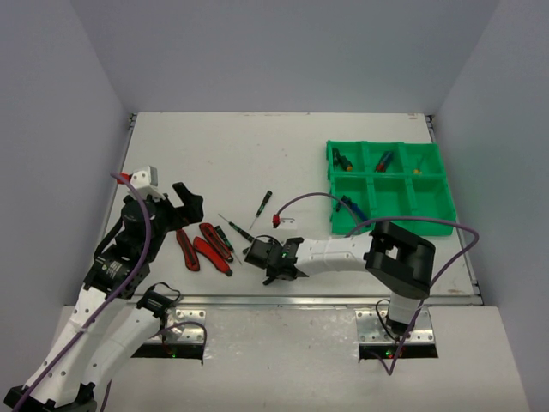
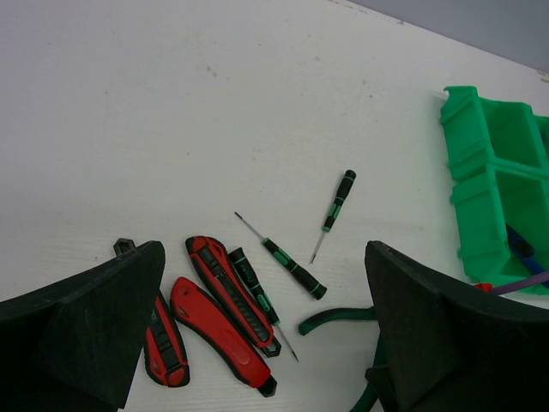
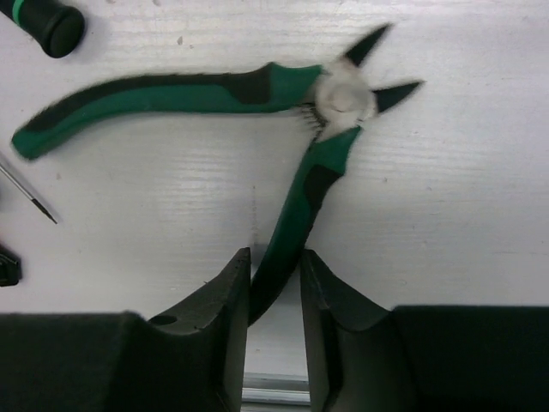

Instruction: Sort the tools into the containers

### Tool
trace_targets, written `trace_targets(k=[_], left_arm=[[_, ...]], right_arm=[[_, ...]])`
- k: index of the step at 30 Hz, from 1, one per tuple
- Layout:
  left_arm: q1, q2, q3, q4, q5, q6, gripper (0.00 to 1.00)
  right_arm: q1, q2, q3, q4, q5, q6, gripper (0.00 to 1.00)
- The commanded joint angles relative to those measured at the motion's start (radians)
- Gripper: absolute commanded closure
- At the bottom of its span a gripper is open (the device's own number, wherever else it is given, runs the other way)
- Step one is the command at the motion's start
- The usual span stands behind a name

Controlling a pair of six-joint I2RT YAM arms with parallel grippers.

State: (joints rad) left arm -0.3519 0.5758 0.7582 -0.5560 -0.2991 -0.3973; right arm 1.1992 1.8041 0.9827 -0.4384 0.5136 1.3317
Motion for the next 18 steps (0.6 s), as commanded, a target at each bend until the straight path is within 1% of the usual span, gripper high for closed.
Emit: trace_targets(k=[1,3,6,9,12,15,18], left_arm=[[0.008,-0.006,0.0,0.051,0.012,0.008,0.0],[0.008,-0.007,0.0,0.05,0.012,0.008,0.0],[0.008,-0.006,0.0,0.05,0.013,0.008,0.0],[0.008,-0.002,0.0,0.051,0.012,0.008,0.0],[0.008,0.0,0.0,0.051,0.012,0.008,0.0],[0.008,0.001,0.0,0.05,0.011,0.008,0.0],[0.008,-0.002,0.001,0.049,0.01,0.008,0.0]], right_arm=[[-0.003,-0.073,-0.03,-0.045,0.11,0.061,0.87],[-0.004,-0.127,-0.05,-0.051,0.139,0.074,0.96],[-0.007,-0.191,-0.085,-0.052,0.18,0.074,0.96],[-0.014,-0.255,-0.103,-0.053,0.195,0.059,0.99],[-0.034,-0.298,-0.114,-0.052,0.2,0.034,1.0],[-0.089,-0.369,-0.122,-0.054,0.16,-0.084,1.0],[-0.181,-0.502,-0.149,-0.051,0.128,-0.19,1.0]])
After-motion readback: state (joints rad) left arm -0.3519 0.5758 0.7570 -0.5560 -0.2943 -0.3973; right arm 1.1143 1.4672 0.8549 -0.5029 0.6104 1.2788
